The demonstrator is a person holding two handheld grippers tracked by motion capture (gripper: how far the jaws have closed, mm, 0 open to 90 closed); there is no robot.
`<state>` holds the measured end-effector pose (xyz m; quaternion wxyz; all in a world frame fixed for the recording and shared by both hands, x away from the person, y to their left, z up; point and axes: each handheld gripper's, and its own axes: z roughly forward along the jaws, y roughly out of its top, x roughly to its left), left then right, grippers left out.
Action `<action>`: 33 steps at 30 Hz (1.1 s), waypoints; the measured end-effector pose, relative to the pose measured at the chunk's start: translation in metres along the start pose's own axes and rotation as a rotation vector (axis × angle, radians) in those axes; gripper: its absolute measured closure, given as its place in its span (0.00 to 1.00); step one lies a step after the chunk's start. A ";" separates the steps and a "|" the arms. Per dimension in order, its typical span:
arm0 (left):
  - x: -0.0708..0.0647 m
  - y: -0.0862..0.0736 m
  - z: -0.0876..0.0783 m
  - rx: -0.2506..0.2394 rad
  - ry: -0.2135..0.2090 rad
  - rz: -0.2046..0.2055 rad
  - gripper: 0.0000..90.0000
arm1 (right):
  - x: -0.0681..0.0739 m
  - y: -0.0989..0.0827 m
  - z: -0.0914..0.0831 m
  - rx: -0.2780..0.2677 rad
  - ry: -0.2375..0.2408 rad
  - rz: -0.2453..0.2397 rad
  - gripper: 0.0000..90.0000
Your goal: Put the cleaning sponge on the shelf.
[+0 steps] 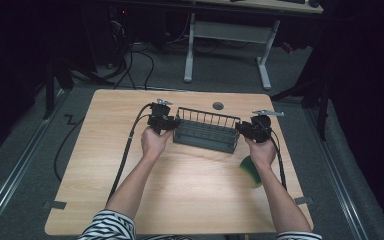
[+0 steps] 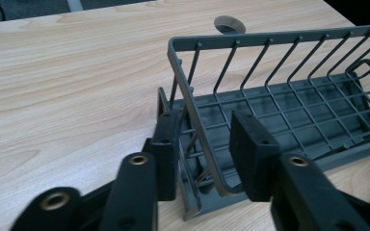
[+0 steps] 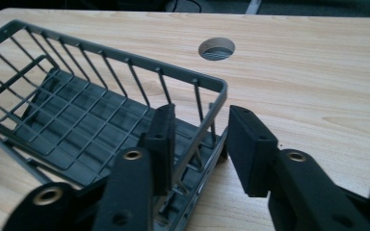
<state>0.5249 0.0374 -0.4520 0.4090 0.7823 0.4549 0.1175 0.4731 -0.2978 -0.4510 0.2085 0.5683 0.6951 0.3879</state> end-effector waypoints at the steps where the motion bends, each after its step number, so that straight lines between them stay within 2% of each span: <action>1: 0.000 0.000 0.000 0.000 0.000 0.000 0.78 | 0.000 0.000 0.000 0.000 0.000 0.000 0.74; 3: -0.002 0.000 -0.001 0.009 0.012 0.016 0.82 | 0.002 0.000 -0.001 0.001 -0.002 -0.015 0.78; 6: -0.001 0.000 -0.003 0.011 0.000 0.019 0.84 | 0.002 0.000 -0.002 0.006 -0.003 -0.019 0.79; 14: -0.006 -0.001 -0.008 0.043 0.023 0.062 0.86 | 0.010 -0.002 -0.011 0.036 -0.021 -0.052 0.81; 17: -0.005 -0.003 -0.011 0.048 0.019 0.054 0.86 | 0.015 -0.003 -0.014 0.045 -0.029 -0.077 0.81; 24: -0.005 -0.011 -0.021 0.052 0.017 0.049 0.86 | 0.022 -0.005 -0.020 0.061 -0.014 -0.101 0.82; 26: -0.007 -0.014 -0.025 0.062 0.025 0.064 0.86 | 0.026 -0.007 -0.024 0.068 -0.007 -0.109 0.83; 29: -0.006 -0.017 -0.029 0.058 0.008 0.047 0.86 | 0.027 -0.010 -0.028 0.062 0.007 -0.121 0.83; 30: -0.005 -0.021 -0.032 0.049 -0.006 0.029 0.86 | 0.027 -0.014 -0.031 0.055 0.032 -0.110 0.83; 32: -0.005 -0.023 -0.034 0.049 -0.005 0.028 0.87 | 0.027 -0.015 -0.033 0.061 0.043 -0.102 0.83; 33: -0.007 -0.024 -0.037 0.055 0.002 0.036 0.86 | 0.030 -0.016 -0.035 0.066 0.039 -0.119 0.84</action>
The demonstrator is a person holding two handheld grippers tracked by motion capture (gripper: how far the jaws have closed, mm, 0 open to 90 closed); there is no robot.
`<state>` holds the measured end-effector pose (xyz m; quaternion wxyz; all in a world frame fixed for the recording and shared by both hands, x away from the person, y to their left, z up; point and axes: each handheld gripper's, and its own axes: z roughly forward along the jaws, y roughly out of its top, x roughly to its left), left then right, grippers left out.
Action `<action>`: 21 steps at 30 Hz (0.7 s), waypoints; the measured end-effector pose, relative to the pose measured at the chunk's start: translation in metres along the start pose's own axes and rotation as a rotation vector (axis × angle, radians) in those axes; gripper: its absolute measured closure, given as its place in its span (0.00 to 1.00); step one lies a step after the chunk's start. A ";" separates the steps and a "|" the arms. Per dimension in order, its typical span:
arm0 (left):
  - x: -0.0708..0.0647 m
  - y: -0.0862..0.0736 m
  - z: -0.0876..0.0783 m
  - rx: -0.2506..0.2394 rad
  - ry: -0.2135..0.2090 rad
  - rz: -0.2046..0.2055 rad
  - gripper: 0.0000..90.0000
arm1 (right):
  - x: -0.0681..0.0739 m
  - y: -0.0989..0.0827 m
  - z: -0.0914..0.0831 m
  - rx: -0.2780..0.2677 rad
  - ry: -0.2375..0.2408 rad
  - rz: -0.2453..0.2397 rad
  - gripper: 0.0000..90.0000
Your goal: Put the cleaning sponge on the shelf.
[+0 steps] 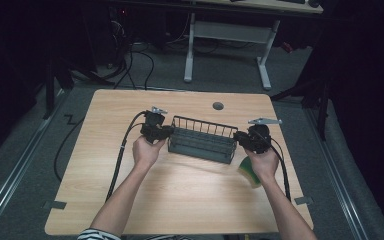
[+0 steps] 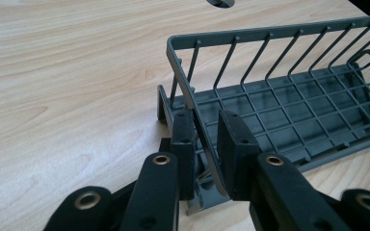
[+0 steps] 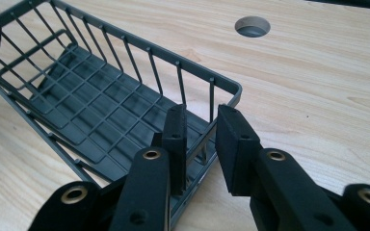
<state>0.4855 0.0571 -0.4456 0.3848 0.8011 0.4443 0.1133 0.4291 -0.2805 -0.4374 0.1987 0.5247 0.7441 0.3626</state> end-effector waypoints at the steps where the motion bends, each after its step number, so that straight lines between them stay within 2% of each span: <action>1: 0.000 0.000 0.000 0.000 0.000 0.000 0.86 | 0.000 0.000 0.000 0.000 0.000 0.000 0.84; 3: -0.003 -0.003 -0.003 0.002 0.006 0.012 0.86 | 0.003 0.000 -0.004 0.001 0.002 -0.015 0.84; 7: -0.004 -0.007 -0.006 -0.004 -0.003 0.002 0.86 | 0.006 -0.003 -0.009 -0.001 0.015 -0.020 0.84; 12: -0.007 -0.016 -0.014 -0.009 -0.007 -0.004 0.87 | 0.008 -0.011 -0.015 -0.011 0.043 -0.003 0.84; 17: -0.012 -0.024 -0.021 -0.012 -0.001 0.000 0.87 | 0.015 -0.016 -0.021 -0.012 0.043 -0.035 0.85; 21: -0.015 -0.029 -0.025 -0.019 -0.002 -0.002 0.86 | 0.015 -0.025 -0.024 -0.025 0.061 -0.023 0.85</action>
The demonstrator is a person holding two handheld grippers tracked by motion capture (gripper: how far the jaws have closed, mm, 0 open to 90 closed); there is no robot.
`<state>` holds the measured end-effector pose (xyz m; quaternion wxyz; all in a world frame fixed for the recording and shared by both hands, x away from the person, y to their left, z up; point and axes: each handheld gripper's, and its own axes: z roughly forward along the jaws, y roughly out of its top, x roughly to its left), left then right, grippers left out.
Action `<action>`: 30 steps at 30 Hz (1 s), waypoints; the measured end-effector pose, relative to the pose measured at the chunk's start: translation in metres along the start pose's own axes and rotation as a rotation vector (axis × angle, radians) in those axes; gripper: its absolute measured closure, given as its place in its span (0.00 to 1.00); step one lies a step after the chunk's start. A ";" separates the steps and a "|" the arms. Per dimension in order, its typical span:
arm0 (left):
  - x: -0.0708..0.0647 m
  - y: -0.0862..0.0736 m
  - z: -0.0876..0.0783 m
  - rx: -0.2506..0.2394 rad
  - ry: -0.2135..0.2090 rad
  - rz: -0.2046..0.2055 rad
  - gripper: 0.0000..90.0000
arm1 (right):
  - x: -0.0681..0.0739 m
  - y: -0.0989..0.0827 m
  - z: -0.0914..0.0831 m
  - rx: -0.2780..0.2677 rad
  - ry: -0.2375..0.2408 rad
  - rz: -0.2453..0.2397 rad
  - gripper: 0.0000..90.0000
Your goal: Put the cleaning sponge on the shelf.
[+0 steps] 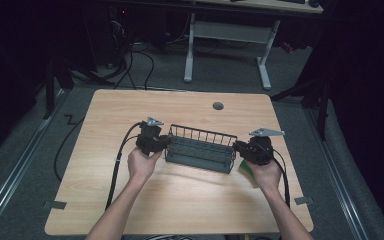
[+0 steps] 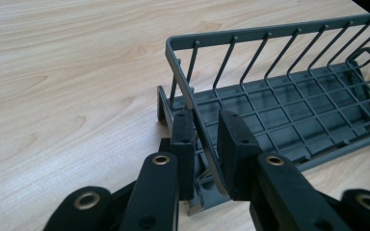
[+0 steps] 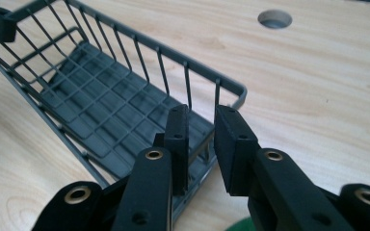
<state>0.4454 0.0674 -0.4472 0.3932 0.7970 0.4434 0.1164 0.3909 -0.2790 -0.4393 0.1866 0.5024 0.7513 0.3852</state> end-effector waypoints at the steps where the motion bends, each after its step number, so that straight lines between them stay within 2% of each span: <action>1: -0.002 -0.003 -0.002 -0.001 -0.002 0.000 0.86 | 0.000 -0.002 -0.001 -0.008 0.008 0.004 0.85; 3: -0.003 -0.004 -0.003 0.001 -0.005 0.001 0.86 | 0.000 -0.005 -0.003 -0.012 0.014 0.013 0.85; 9: -0.009 -0.012 -0.011 -0.001 -0.008 0.000 0.85 | 0.003 -0.010 -0.009 -0.016 0.023 0.002 0.85; 12: -0.011 -0.017 -0.015 -0.011 -0.013 -0.009 0.85 | 0.005 -0.016 -0.012 -0.027 0.038 0.023 0.84; 15: -0.011 -0.020 -0.017 -0.018 -0.015 -0.012 0.84 | 0.008 -0.019 -0.013 -0.040 0.038 0.012 0.81; 19: -0.010 -0.023 -0.017 -0.045 -0.021 -0.024 0.81 | 0.005 -0.024 -0.012 -0.050 0.064 0.038 0.75; 21: -0.009 -0.025 -0.017 -0.061 -0.018 -0.031 0.66 | 0.003 -0.028 -0.012 -0.068 0.069 0.054 0.69; 24: -0.006 -0.027 -0.019 -0.078 -0.025 -0.055 0.52 | 0.000 -0.031 -0.015 -0.086 0.073 0.072 0.65; 27: -0.004 -0.028 -0.022 -0.088 -0.029 -0.054 0.47 | -0.003 -0.032 -0.019 -0.103 0.073 0.082 0.62; 30: -0.001 -0.030 -0.030 -0.129 -0.034 -0.058 0.40 | -0.010 -0.036 -0.028 -0.148 0.044 0.087 0.58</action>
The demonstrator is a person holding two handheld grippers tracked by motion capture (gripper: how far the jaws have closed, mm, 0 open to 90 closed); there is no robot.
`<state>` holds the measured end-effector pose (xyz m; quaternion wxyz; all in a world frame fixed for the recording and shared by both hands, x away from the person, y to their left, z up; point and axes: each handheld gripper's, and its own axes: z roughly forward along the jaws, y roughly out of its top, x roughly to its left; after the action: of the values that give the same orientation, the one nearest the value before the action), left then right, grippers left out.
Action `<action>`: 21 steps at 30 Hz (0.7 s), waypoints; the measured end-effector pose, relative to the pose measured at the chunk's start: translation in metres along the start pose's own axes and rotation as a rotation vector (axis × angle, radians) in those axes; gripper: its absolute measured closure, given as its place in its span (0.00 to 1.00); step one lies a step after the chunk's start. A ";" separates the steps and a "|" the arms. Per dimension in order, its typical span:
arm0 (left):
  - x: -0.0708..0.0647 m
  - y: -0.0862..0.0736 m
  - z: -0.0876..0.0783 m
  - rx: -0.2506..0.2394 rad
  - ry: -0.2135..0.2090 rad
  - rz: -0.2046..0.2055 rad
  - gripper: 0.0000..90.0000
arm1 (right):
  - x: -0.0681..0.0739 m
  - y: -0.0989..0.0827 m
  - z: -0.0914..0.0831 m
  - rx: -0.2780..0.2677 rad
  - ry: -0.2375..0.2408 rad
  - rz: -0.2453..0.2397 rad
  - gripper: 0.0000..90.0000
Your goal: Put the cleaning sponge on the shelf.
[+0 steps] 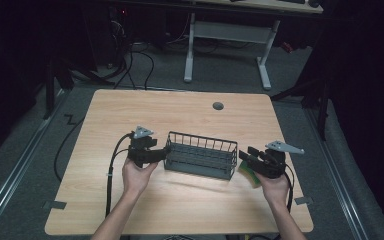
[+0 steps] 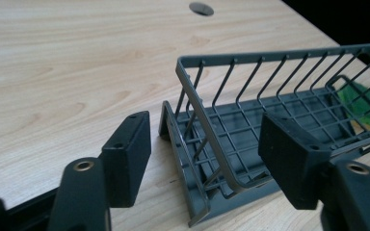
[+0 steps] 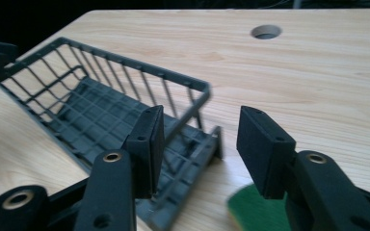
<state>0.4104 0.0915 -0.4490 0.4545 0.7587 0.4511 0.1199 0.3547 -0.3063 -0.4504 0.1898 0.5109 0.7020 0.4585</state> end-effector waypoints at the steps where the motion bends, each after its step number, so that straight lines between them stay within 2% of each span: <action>1: 0.001 -0.001 -0.002 -0.012 -0.003 -0.003 0.39 | -0.002 -0.001 -0.002 -0.005 -0.009 -0.003 0.58; 8: 0.010 -0.012 -0.017 -0.043 0.008 -0.008 0.38 | -0.018 -0.014 -0.011 -0.031 -0.071 -0.041 0.47; 9: 0.012 -0.015 -0.020 -0.046 0.017 -0.005 0.38 | -0.018 -0.014 -0.011 -0.031 -0.071 -0.041 0.47; 10: 0.015 -0.020 -0.024 -0.054 0.031 -0.001 0.38 | -0.022 -0.018 -0.013 -0.031 -0.087 -0.061 0.44; 15: 0.032 -0.046 -0.037 -0.064 0.097 -0.021 0.37 | -0.030 -0.027 -0.016 -0.003 -0.099 -0.060 0.36; 21: 0.052 -0.078 -0.038 -0.010 0.183 -0.044 0.34 | -0.036 -0.036 -0.012 0.050 -0.131 -0.078 0.27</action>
<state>0.3723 0.1687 -0.5014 0.4176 0.7321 0.5068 0.1811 0.3415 -0.3462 -0.4816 0.2401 0.5167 0.7186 0.3989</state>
